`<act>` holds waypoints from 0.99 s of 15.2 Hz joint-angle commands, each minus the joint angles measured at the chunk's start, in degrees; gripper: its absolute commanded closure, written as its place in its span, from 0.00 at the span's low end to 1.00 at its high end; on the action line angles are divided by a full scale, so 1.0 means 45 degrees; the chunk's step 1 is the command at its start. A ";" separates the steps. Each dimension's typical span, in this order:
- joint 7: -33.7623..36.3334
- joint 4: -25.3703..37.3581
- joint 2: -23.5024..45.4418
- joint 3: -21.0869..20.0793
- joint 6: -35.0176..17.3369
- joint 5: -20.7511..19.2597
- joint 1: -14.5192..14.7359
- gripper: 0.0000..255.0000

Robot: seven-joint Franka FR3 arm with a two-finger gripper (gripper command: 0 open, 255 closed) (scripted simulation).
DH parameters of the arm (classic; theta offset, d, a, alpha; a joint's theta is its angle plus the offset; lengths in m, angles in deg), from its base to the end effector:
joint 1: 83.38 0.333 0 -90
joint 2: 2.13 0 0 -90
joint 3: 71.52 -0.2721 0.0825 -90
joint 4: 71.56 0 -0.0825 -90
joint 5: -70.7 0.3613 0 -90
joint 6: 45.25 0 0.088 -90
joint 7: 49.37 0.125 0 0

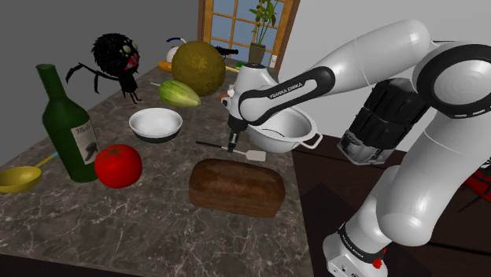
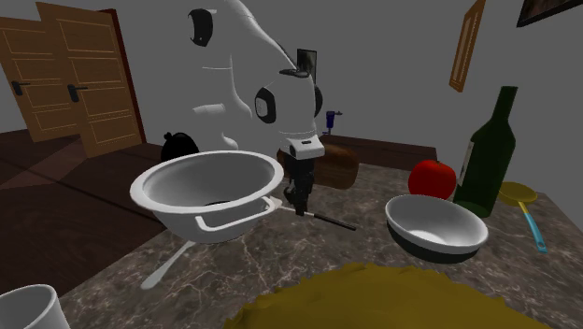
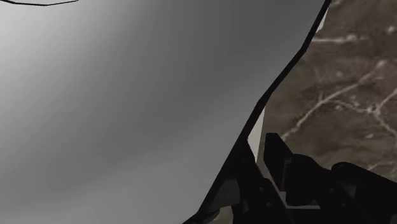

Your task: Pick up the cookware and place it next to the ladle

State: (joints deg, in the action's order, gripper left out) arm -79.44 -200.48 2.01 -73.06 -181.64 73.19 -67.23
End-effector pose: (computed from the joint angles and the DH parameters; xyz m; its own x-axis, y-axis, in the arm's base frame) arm 0.4926 0.1582 0.2924 0.6931 0.7177 0.0667 0.7193 -0.6947 -0.0003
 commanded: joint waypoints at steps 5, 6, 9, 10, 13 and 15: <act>0.0000 0.0001 0.0000 0.0000 0.0003 0.0000 0.0000 1.00; 0.0000 0.0001 0.0000 0.0000 0.0003 0.0000 0.0000 1.00; 0.0012 0.0119 -0.0211 0.0001 0.0332 -0.0006 -0.0001 1.00; 0.0018 0.0186 -0.0310 0.0002 0.0499 -0.0009 -0.0002 1.00; 0.0035 0.0396 -0.0602 0.0005 0.0999 -0.0018 -0.0005 1.00; 0.0046 0.0549 -0.0783 0.0007 0.1334 -0.0024 -0.0007 1.00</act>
State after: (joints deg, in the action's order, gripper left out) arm -79.42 -198.74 -1.33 -72.97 -176.52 73.12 -67.32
